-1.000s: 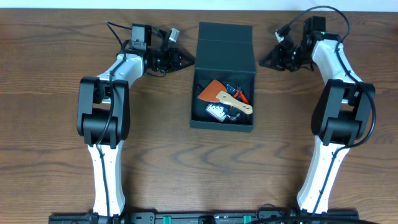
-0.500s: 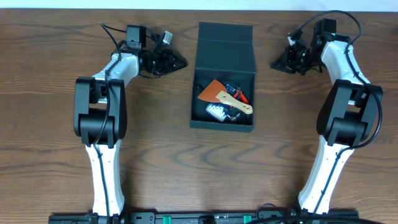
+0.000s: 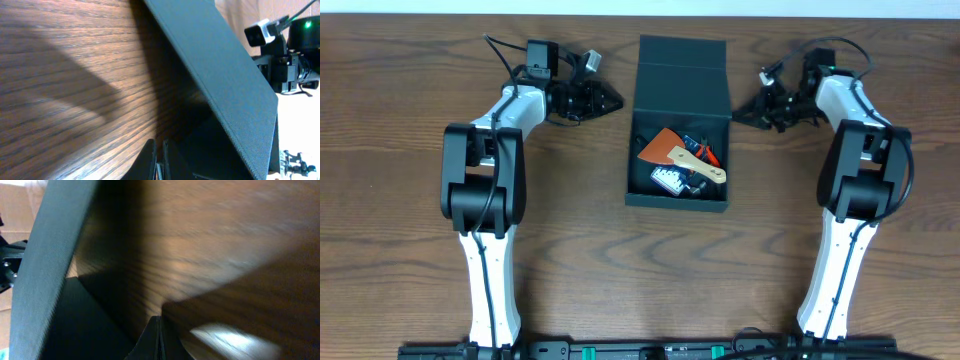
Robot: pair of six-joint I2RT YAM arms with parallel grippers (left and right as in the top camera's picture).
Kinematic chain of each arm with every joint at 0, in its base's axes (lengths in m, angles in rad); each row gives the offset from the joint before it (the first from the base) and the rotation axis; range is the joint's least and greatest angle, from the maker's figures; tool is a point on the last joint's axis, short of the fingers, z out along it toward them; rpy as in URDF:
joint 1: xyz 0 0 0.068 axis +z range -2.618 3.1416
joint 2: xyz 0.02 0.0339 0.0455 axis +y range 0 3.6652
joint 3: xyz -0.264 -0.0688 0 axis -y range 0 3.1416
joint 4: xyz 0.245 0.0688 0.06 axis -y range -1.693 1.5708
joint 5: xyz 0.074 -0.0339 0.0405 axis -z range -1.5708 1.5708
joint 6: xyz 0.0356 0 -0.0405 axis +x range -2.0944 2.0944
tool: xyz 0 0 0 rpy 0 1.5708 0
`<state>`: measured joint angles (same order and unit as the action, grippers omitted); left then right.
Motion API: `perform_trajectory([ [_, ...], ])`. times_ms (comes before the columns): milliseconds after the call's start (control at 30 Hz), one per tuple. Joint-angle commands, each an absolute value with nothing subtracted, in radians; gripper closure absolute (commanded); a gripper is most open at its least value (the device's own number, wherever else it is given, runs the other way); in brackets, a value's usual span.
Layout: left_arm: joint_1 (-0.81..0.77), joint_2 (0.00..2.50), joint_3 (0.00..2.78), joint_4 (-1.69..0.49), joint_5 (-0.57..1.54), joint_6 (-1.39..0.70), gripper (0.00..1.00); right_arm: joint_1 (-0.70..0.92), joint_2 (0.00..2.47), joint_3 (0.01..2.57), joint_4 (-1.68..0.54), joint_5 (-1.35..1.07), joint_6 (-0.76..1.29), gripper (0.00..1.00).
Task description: Pack container
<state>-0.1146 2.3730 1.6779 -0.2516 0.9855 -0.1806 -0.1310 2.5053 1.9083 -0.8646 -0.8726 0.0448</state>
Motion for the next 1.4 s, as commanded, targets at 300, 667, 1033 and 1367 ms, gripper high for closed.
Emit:
perform_trajectory([
  [300, -0.128, 2.4, 1.7, -0.161, 1.113, -0.154, 0.94, -0.07, 2.506, 1.915, -0.815, -1.004, -0.063, 0.99],
  [667, -0.128, 2.4, 1.7, -0.099, 1.137, -0.196, 0.95, -0.068, 2.506, 1.915, -0.775, -1.147, -0.125, 0.99],
  [1033, -0.12, 2.4, 1.7, -0.122, 1.106, -0.196, 0.94, -0.064, 2.506, 1.915, -0.742, -1.205, -0.125, 0.99],
  [1367, -0.094, 2.4, 1.7, -0.179, 1.012, -0.196, 0.94, -0.065, 2.506, 1.915, -0.743, -1.205, -0.125, 0.99],
])
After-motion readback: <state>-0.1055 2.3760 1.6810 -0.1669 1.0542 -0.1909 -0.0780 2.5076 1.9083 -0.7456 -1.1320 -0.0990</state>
